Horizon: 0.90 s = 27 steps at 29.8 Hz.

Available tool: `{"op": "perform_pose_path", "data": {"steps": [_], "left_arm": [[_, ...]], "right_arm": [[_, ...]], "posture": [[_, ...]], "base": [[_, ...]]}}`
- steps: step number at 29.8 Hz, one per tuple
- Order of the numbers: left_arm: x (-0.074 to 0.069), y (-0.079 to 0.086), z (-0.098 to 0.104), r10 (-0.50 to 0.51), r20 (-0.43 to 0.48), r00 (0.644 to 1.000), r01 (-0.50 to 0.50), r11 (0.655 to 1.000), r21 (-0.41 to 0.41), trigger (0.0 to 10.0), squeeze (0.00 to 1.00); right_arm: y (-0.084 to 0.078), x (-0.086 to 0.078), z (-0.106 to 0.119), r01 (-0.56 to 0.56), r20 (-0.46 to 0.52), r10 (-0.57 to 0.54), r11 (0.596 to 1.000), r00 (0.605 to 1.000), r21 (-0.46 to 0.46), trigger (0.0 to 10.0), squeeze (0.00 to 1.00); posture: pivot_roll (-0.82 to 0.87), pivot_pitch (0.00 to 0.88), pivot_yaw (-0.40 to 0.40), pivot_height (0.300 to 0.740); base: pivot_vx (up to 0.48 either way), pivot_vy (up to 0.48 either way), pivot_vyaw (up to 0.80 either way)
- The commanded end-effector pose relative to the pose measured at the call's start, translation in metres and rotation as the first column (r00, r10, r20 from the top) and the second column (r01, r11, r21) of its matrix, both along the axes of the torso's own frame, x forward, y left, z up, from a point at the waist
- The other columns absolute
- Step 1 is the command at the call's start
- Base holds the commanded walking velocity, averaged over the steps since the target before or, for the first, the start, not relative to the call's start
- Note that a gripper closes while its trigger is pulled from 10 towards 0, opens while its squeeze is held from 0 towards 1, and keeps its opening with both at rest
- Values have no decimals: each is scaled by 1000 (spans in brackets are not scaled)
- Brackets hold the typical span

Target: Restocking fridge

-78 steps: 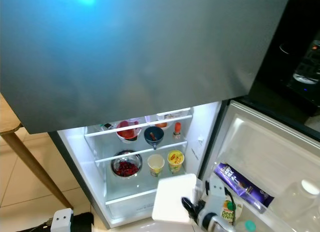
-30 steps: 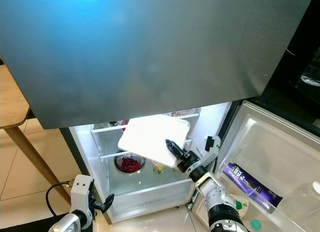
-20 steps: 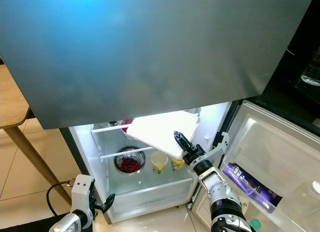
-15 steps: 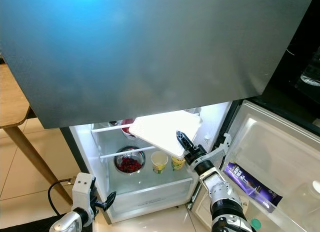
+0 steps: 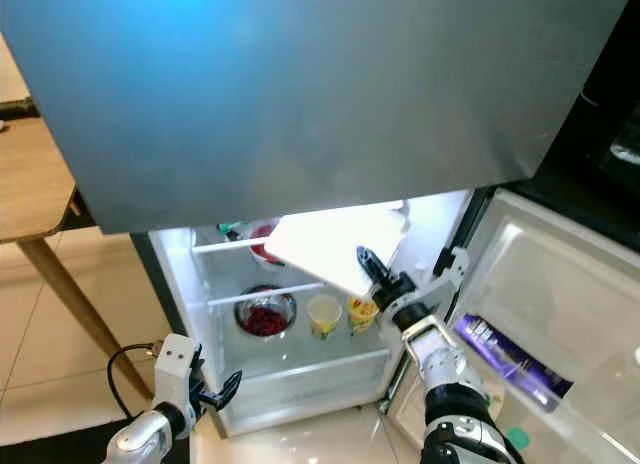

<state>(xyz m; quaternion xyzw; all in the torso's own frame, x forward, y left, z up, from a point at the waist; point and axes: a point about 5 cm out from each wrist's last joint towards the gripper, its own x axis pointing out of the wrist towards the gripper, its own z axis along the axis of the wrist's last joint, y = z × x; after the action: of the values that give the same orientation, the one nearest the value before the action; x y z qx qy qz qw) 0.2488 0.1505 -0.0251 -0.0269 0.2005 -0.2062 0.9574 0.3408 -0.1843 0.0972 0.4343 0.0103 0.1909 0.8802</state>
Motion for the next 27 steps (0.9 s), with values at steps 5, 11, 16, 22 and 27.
{"op": "perform_pose_path", "data": {"steps": [5,11,16,22,27], "left_arm": [[-3,-6,-2,-26,-3,1000,26,1000,1,10000,0],[-3,-6,-2,-27,1,1000,27,1000,2,10000,0],[-2,-8,-1,-30,9,999,30,1000,0,10000,0],[7,-13,8,-45,57,997,46,999,-11,10000,0],[11,-15,12,-54,79,995,55,998,-14,10000,0]], "right_arm": [[3,11,33,13,126,-9,1000,992,-27,10000,0],[1,16,39,15,99,-11,999,995,-46,10000,0],[0,15,40,-19,88,20,1000,996,-9,10000,0],[-1,12,44,-43,102,41,999,994,22,10000,0],[-3,13,53,-55,127,43,994,991,91,10000,0]], "posture": [[-93,0,-16,640],[-91,0,-18,630],[-94,0,-19,615],[-94,0,-21,605],[-94,0,-21,605]], "base": [[0,0,0],[0,0,0],[0,0,0],[0,0,0],[0,0,0]]}}
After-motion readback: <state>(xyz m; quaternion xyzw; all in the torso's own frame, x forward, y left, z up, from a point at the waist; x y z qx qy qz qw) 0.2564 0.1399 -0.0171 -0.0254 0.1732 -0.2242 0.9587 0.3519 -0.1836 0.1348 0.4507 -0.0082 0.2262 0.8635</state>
